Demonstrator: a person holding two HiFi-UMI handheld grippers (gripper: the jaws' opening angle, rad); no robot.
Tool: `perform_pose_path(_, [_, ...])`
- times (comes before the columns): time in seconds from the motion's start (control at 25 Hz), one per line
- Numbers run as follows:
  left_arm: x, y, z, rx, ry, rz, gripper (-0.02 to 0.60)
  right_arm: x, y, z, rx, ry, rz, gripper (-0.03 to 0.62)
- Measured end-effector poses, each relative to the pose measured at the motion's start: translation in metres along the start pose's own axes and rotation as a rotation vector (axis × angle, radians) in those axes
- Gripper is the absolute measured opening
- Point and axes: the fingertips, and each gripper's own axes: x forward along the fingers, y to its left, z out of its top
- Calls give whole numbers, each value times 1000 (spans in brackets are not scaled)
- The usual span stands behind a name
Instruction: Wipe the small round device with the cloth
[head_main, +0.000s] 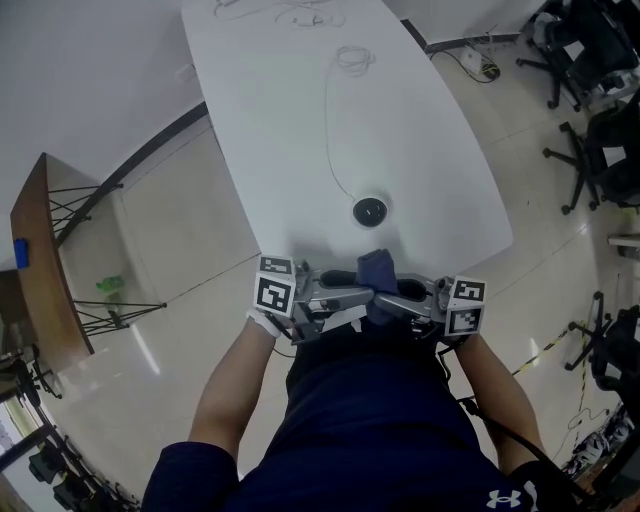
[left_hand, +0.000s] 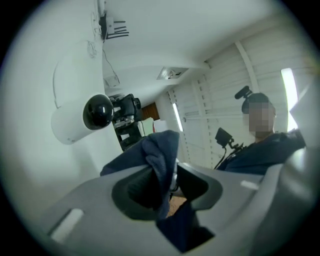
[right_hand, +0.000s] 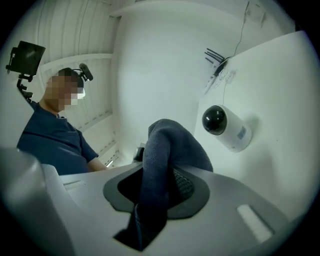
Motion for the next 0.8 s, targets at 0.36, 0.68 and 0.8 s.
perform_pose_path(0.36, [-44,46,-9,238,107,401,202,17,-63,-23,135,189,-273,84])
perform_pose_path(0.68, [-116,40,0,306,169,615,201,62,-95,-25,412,198,-317,83])
perform_pose_path(0.8, [-133,36,18,326,72,661,196,69,-107,-26,496,186,-312,83])
